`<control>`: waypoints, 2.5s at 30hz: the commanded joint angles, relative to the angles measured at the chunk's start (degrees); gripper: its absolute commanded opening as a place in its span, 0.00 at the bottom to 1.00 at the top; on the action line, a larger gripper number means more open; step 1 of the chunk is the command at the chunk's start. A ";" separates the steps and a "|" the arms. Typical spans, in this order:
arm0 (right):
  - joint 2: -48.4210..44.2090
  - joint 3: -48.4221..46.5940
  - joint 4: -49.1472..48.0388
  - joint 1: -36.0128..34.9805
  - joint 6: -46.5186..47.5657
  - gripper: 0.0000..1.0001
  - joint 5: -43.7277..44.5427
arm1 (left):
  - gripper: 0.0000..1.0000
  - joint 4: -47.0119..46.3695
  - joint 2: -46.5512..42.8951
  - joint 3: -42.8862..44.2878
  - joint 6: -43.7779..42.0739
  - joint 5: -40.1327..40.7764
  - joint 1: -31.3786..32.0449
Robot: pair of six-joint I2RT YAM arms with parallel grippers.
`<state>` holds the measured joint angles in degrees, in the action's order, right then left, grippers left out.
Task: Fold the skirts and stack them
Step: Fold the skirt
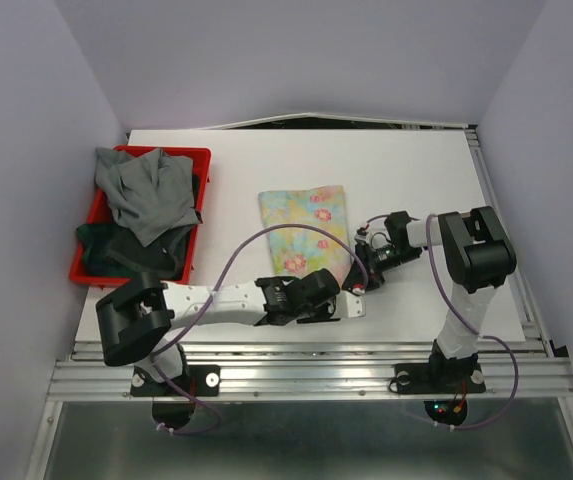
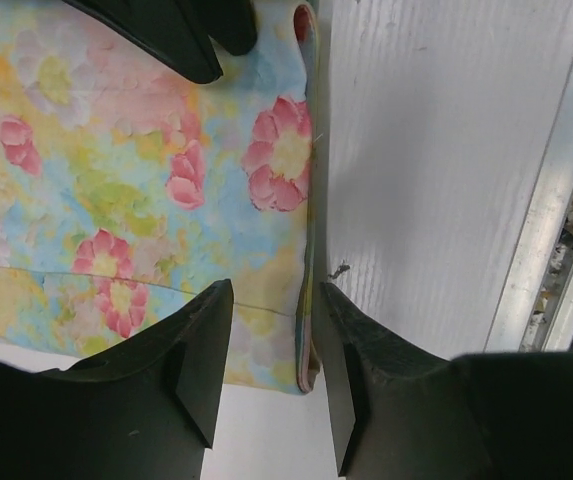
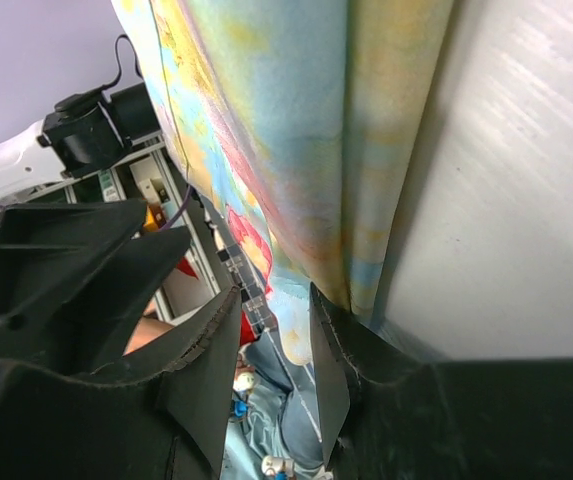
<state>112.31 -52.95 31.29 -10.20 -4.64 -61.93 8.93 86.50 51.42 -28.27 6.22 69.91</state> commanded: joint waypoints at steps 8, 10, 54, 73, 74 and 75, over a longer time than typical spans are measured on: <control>0.72 0.13 0.00 -0.35 -3.09 0.40 5.68 | 0.52 -3.22 7.10 1.41 -1.96 5.03 2.51; 0.72 0.21 -0.09 -0.35 -3.26 0.39 5.68 | 0.52 -3.30 7.37 1.14 -1.96 4.59 2.60; 6.16 -39.16 -0.07 0.26 -5.54 0.59 8.24 | 0.00 17.17 6.23 12.56 -1.00 -23.53 -1.53; -3.05 -21.15 -6.25 0.26 -8.81 0.55 -2.49 | 0.00 22.09 5.79 18.72 -0.38 -26.78 -6.45; -3.67 -20.62 -5.89 0.26 -8.89 0.55 -2.49 | 0.00 22.10 5.61 18.72 -0.38 -26.70 -6.45; -4.29 -20.01 -5.63 0.26 -8.89 0.55 -2.67 | 0.00 22.01 5.61 18.72 -0.29 -26.70 -6.45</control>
<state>113.12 -74.11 25.65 -10.15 -14.28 -61.54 29.28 95.15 67.59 -28.62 -19.31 63.70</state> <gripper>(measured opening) 0.556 0.036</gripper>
